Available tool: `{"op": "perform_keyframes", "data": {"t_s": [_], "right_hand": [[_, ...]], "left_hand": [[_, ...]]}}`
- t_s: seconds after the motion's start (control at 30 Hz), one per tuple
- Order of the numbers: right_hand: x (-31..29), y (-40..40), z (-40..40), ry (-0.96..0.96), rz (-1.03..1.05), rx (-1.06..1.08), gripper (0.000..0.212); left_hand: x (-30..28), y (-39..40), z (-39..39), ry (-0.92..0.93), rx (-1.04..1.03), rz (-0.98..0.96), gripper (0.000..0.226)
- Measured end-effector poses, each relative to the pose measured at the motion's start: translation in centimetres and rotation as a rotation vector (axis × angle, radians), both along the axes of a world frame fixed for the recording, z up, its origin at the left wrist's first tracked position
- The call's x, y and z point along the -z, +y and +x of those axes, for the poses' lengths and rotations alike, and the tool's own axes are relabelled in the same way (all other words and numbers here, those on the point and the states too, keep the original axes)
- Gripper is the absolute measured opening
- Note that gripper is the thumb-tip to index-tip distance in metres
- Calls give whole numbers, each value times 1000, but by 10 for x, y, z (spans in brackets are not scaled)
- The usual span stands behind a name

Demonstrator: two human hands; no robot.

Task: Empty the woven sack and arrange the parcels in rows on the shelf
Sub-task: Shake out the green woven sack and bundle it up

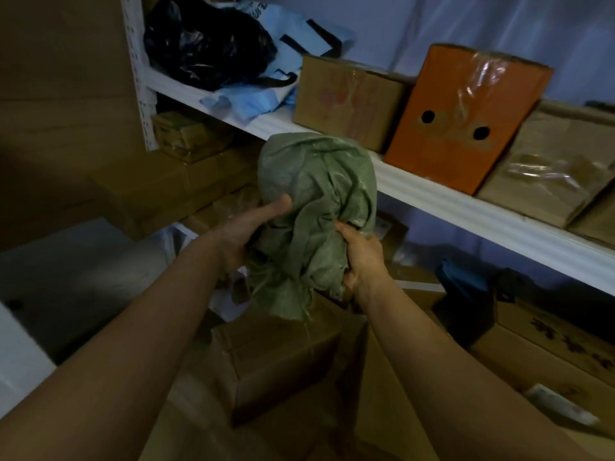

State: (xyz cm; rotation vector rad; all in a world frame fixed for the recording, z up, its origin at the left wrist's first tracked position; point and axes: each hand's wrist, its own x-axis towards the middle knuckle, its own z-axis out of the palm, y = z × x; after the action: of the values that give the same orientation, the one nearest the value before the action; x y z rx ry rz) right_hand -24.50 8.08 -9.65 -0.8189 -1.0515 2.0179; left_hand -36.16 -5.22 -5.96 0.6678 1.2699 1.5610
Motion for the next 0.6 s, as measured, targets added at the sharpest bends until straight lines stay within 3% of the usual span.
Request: {"op": "perform_keyframes", "data": {"t_s": [0.1,0.23,0.3,0.37,0.47,0.6], "right_hand": [[14,0,-25,9,12,10,50],[29,5,-56,17,110,-68,44],[36,8,-64,-23,161,-151,65],[46,3,-62,-201,185,-184,83],[73,-5,-54,-567,341,-159,67],[89,-9,-43,-947,728,-552,55]], "left_hand": [[18,15,-15,122,-106,-42,124],[34,28,-38,265,-388,-39,76],[41,29,-56,322,-475,-53,89],[54,31,-73,428,-533,-85,102],[73,28,-84,515,-653,-162,102],[114,21,-81,505,-630,-340,84]]}}
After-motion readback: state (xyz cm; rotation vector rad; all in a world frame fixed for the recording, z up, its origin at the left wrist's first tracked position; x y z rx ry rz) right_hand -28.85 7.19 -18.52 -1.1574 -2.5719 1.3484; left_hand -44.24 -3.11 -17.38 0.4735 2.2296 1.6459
